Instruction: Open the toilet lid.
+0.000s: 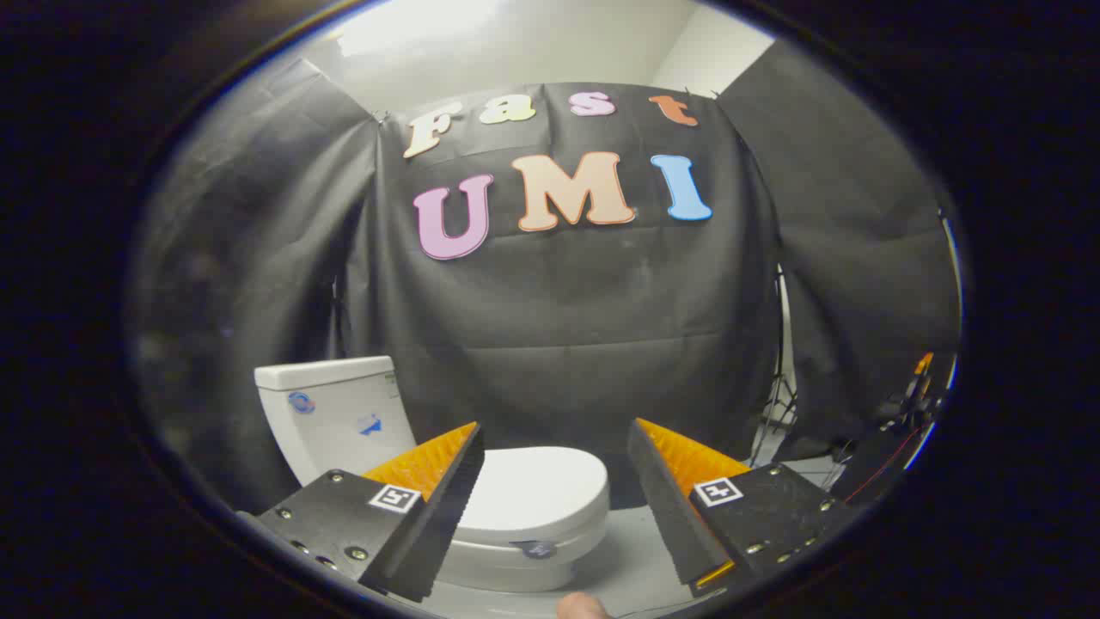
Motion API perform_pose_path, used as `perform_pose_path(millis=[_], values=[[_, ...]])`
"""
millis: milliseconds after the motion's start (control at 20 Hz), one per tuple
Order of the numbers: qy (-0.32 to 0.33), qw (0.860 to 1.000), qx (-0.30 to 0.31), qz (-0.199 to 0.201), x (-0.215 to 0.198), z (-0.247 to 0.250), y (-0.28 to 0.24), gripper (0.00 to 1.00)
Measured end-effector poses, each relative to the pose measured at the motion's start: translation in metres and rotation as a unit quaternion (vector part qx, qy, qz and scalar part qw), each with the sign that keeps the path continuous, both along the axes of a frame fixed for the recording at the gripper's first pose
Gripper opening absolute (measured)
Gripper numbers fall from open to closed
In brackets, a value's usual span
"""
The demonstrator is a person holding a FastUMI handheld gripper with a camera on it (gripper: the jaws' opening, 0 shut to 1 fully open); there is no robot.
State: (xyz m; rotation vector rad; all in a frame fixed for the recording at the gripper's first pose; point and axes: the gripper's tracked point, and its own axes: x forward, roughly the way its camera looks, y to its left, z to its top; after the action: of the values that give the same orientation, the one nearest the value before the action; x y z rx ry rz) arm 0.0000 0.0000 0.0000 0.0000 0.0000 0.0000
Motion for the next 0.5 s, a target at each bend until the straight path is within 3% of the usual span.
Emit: perform_pose_path(millis=[350,500], values=[[0.037,0.998,-0.037,0.035,-0.004,-0.023,0.023,1.00],[0.045,0.998,-0.011,0.033,-0.001,-0.037,0.026,1.00]])
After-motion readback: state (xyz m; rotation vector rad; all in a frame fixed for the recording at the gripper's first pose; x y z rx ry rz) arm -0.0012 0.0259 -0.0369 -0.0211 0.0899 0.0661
